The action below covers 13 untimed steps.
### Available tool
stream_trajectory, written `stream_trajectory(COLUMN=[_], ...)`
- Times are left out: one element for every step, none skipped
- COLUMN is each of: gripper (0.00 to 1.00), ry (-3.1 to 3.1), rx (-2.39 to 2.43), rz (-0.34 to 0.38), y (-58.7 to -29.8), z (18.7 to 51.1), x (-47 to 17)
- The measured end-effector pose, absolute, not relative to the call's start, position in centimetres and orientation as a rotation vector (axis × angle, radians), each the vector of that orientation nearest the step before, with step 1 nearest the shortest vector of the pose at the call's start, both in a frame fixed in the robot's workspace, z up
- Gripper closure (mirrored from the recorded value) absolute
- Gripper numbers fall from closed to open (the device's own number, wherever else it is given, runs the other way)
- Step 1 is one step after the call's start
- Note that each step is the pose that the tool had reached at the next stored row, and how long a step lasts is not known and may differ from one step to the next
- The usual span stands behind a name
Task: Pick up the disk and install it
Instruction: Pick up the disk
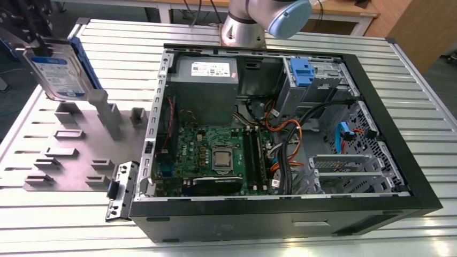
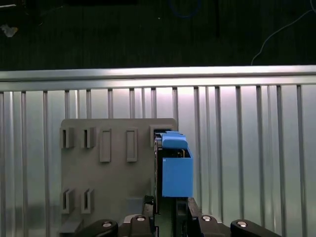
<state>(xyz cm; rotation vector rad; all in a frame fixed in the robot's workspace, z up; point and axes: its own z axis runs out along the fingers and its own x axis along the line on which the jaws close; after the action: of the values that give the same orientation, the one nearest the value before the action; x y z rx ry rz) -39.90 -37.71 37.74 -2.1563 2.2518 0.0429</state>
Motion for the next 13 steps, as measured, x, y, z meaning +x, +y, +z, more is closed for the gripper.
stream_trajectory(gripper=[0.65, 0.65, 0.65, 0.65, 0.65, 0.65, 0.65, 0.65, 0.65, 0.65, 0.65, 0.65, 0.65], ry=[2.252, 2.252, 2.252, 2.252, 2.252, 2.252, 2.252, 2.252, 2.252, 2.252, 2.252, 2.252, 2.252], rx=[-2.156, -2.156, -2.156, -2.156, -2.156, -2.156, -2.156, -2.156, -2.156, -2.156, -2.156, -2.156, -2.156], rz=[0.043, 0.043, 0.043, 0.043, 0.043, 0.043, 0.043, 0.043, 0.043, 0.043, 0.043, 0.043, 0.043], y=[-37.7, -37.7, -37.7, -37.7, -37.7, -37.7, -37.7, -37.7, -37.7, -37.7, -37.7, -37.7, -37.7], z=[38.1, 38.5, 38.9, 39.3, 39.6, 40.0, 40.5, 40.9, 41.4, 41.8, 42.2, 42.6, 43.0], x=[-39.9, -39.9, -39.9, -39.9, -39.9, -39.9, -39.9, -39.9, -39.9, -39.9, -39.9, -39.9, -39.9])
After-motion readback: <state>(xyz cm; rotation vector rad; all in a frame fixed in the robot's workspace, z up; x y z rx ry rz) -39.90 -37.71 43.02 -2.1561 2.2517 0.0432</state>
